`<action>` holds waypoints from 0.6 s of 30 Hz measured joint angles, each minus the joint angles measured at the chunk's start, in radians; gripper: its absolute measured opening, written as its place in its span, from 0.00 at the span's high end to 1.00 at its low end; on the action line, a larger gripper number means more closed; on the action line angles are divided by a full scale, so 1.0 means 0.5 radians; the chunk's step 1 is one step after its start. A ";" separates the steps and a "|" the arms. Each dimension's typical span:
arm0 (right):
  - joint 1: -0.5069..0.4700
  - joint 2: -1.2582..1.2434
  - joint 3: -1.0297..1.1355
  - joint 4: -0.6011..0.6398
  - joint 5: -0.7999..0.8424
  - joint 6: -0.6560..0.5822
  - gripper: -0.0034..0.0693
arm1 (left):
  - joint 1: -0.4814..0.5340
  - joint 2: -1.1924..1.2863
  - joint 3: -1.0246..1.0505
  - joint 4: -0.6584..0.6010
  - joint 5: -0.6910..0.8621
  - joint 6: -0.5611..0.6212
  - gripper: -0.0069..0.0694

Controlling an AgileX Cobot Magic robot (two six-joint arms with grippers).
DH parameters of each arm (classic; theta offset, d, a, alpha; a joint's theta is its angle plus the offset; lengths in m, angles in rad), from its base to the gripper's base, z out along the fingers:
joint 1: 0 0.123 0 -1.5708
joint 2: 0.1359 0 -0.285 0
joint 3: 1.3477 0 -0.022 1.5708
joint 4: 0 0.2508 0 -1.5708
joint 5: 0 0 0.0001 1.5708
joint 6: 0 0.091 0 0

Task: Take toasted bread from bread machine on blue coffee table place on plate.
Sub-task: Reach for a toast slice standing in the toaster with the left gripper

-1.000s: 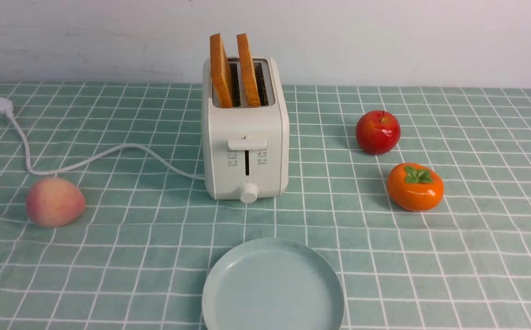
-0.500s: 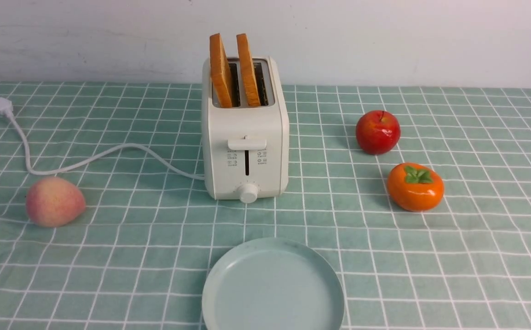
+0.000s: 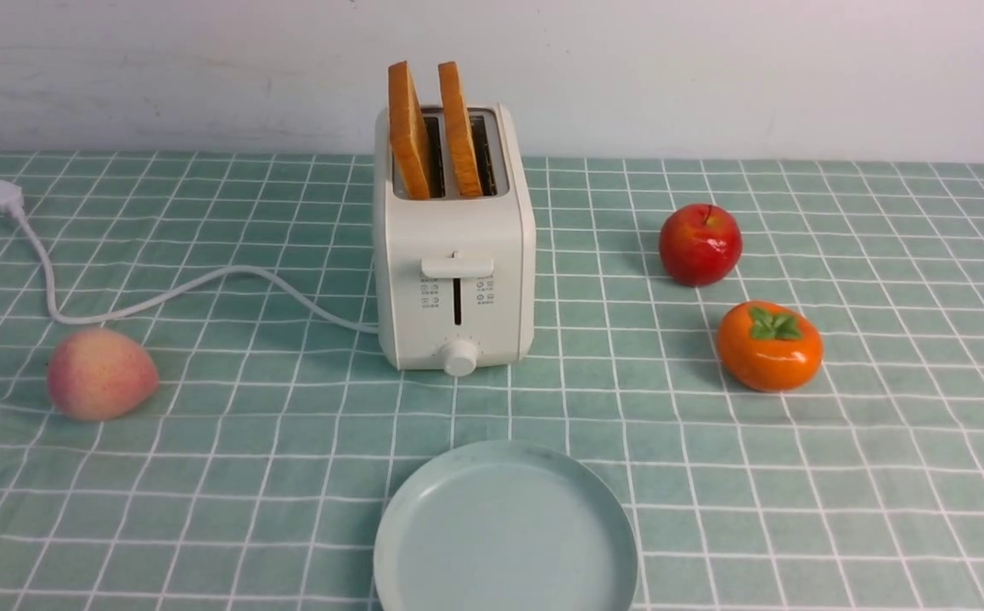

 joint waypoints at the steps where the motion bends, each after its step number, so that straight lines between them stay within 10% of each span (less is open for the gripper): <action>1: 0.000 0.000 0.002 0.014 -0.021 0.000 0.62 | 0.000 0.000 0.000 -0.043 -0.113 -0.004 0.60; 7: 0.000 0.000 0.019 0.437 -0.358 0.094 0.62 | 0.000 0.000 -0.071 -0.080 -0.515 -0.012 0.84; 18: 0.000 0.000 0.019 0.997 -0.790 0.156 0.62 | 0.000 0.511 -1.131 0.556 1.596 0.041 0.93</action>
